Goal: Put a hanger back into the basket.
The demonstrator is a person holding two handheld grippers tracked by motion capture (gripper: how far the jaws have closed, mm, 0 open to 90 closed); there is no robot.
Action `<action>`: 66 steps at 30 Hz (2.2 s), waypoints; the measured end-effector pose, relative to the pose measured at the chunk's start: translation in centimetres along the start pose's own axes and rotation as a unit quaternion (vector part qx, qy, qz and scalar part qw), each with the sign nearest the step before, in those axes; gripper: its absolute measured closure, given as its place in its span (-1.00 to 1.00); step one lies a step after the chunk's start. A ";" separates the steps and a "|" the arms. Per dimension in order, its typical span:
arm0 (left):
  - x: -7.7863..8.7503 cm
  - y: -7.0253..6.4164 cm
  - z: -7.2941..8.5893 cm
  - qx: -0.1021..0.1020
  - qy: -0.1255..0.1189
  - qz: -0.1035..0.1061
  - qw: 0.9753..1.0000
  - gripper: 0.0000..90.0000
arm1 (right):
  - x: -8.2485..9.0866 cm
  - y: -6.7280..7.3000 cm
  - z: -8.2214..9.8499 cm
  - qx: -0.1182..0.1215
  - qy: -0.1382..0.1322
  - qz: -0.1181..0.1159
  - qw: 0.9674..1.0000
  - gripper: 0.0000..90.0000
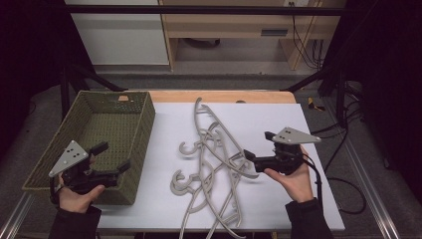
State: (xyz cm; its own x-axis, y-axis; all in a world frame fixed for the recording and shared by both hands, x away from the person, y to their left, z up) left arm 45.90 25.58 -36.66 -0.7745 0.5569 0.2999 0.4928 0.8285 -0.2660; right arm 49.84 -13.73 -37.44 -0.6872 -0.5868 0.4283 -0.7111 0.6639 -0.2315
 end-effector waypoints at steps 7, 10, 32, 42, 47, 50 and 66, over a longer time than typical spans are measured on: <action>-0.2 0.1 0.1 0.000 0.003 0.000 1.000 -0.89 | -4.4 1.9 0.0 0.016 0.052 -0.026 0.998 -0.73; -0.1 0.1 0.1 -0.001 0.002 0.000 1.000 -0.89 | -5.8 2.4 -0.1 0.019 0.064 -0.032 0.997 -0.70; -0.2 0.0 0.0 -0.003 0.002 0.001 1.000 -0.89 | -13.8 4.1 4.3 0.045 0.195 -0.054 0.978 -0.13; -0.2 0.0 0.0 -0.003 0.002 0.001 1.000 -0.89 | -15.0 4.5 5.4 0.038 0.214 -0.063 0.974 0.11; -0.3 0.0 0.1 -0.003 0.002 0.001 1.000 -0.89 | -15.4 4.1 5.9 0.029 0.224 -0.067 0.972 0.28; -0.3 0.1 0.1 -0.002 0.003 0.001 1.000 -0.88 | -15.7 4.2 6.2 0.023 0.232 -0.068 0.970 0.38; -0.4 -0.1 0.2 -0.006 0.006 0.001 1.000 -0.88 | -16.4 4.5 7.3 0.013 0.248 -0.085 0.965 0.80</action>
State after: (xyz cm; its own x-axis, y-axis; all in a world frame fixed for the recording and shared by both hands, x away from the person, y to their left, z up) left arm 46.09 25.29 -36.95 -0.7689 0.5595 0.3094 0.4995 0.8278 -0.2555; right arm 56.85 -4.45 -51.86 -0.4101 -0.3874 0.8256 -0.8150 0.5621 -0.1411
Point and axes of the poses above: each handheld gripper's, and its own axes: x roughly backward along the jaws, z roughly out of its underside, y roughly to its left, the point moved 8 cm from there along -x, roughly forward along the jaws, and after that the axes turned 15 degrees about x, right-handed, at the moved point
